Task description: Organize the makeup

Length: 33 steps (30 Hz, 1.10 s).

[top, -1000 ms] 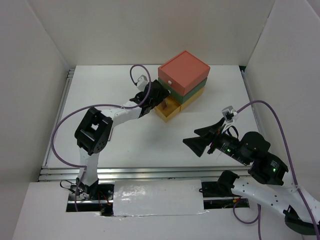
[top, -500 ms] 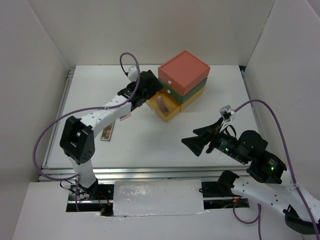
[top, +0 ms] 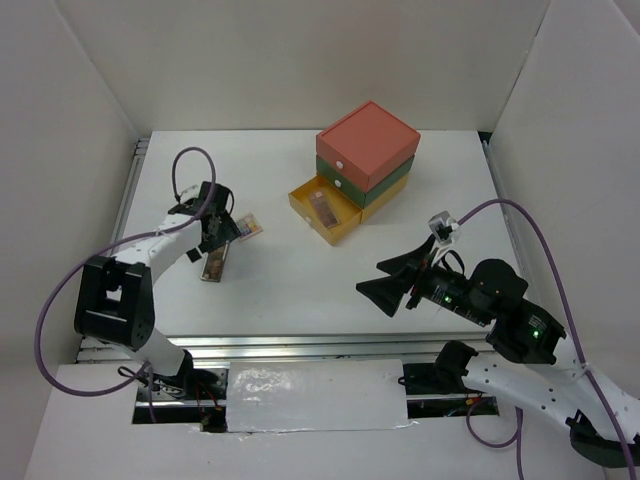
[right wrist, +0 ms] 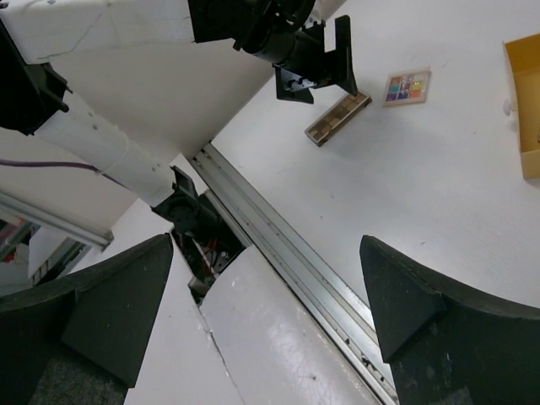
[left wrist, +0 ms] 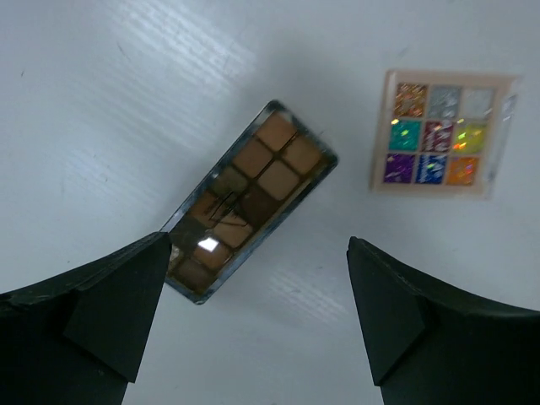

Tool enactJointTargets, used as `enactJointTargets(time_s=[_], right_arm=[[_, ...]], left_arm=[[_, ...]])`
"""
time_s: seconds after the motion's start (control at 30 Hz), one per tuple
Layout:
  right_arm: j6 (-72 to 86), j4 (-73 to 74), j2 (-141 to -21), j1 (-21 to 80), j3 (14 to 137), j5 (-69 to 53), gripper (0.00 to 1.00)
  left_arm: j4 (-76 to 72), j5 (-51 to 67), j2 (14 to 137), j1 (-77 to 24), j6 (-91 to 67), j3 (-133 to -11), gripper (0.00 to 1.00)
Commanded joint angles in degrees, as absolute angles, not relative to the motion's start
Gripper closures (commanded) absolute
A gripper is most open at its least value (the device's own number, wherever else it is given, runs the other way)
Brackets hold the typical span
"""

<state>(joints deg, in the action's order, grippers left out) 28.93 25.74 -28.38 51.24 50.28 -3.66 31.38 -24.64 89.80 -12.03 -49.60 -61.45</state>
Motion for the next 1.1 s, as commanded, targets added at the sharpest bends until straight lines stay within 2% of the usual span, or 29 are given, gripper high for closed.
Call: enactJointTargets(time_s=[0.0, 0.4, 0.73, 0.83, 0.97, 1.07], right_arm=[[28.74, 21.36, -28.92, 51.77, 48.7, -6.41, 0.0], [28.57, 21.09, -28.74, 51.77, 48.16, -7.12, 0.0], [28.92, 20.3, -29.27, 51.86, 47.81, -7.73, 0.0], [28.83, 20.3, -29.01, 51.77, 47.72, -7.38, 0.0], [28.83, 20.48, -28.48, 51.86, 47.64, -7.12, 0.0], [28.74, 20.65, -28.3, 51.77, 47.64, -7.12, 0.0]], left_arm=[[29.46, -20.94, 86.4, -8.89, -45.53, -57.68, 0.01], [22.06, -12.75, 91.31, -5.98, -40.7, -52.39, 0.01], [22.5, -14.06, 93.86, -5.89, -41.04, -50.36, 0.01], [23.64, -15.29, 95.27, -5.8, -42.18, -50.54, 0.06], [24.26, -16.87, 94.75, -5.8, -43.41, -50.63, 0.24], [23.91, -16.61, 95.88, -5.54, -43.51, -50.71, 0.27]])
